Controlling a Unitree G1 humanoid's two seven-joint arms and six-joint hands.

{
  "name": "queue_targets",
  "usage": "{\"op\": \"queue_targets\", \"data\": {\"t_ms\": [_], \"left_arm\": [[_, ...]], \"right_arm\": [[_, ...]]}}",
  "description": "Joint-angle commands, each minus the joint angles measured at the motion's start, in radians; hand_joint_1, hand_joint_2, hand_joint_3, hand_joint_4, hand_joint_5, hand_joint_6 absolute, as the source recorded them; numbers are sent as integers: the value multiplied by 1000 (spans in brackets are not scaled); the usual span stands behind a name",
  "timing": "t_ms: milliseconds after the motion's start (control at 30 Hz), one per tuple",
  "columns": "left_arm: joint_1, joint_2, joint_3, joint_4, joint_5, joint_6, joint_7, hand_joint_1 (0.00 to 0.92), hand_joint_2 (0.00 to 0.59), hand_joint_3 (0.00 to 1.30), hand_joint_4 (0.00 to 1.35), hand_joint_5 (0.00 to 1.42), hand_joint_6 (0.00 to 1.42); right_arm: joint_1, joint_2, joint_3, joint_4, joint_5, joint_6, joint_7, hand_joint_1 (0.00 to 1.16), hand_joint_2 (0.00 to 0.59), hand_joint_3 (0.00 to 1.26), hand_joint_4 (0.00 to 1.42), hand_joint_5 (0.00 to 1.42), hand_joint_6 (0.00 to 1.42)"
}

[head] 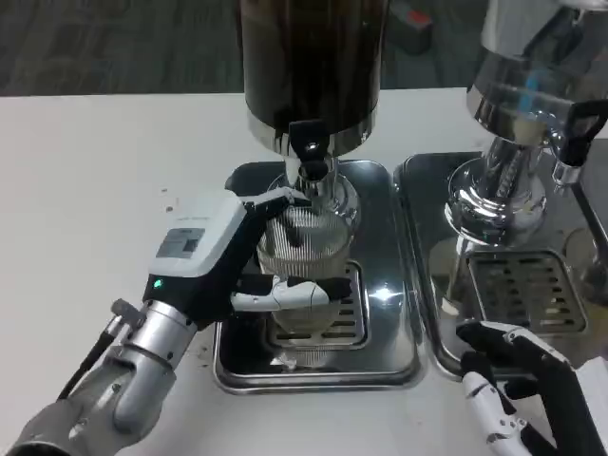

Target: Grasp the cup under the faucet to collect the drink, then remove the cup.

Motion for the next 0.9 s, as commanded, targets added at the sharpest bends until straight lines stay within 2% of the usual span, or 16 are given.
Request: {"op": "queue_targets", "data": {"t_ms": [33,233,500,767,900], "left_arm": [[26,15,-24,-7,34,3,2,226,50,454,698,892,1242],[27,21,-35,-18,51,17,12,183,40,376,618,793,1135],[41,30,-53,-66,101,71,39,125,20,261,442,567,829],[60,32,-58,-123,139,143,58,100,19,213,367,482,706],[69,29,-56,-142,152,176,73,80,23,186,349,465,689]], "right_arm": [[-2,3,4,4,-2,9,-10,226,443,383,331,328,463],[-4,7,9,8,-3,10,-13,226,443,389,332,329,465],[-3,9,14,13,0,11,-14,226,443,392,334,339,483],[-4,7,15,15,6,12,-10,226,443,405,346,368,492],[-6,7,16,18,9,13,-7,226,443,405,358,372,493]]}}
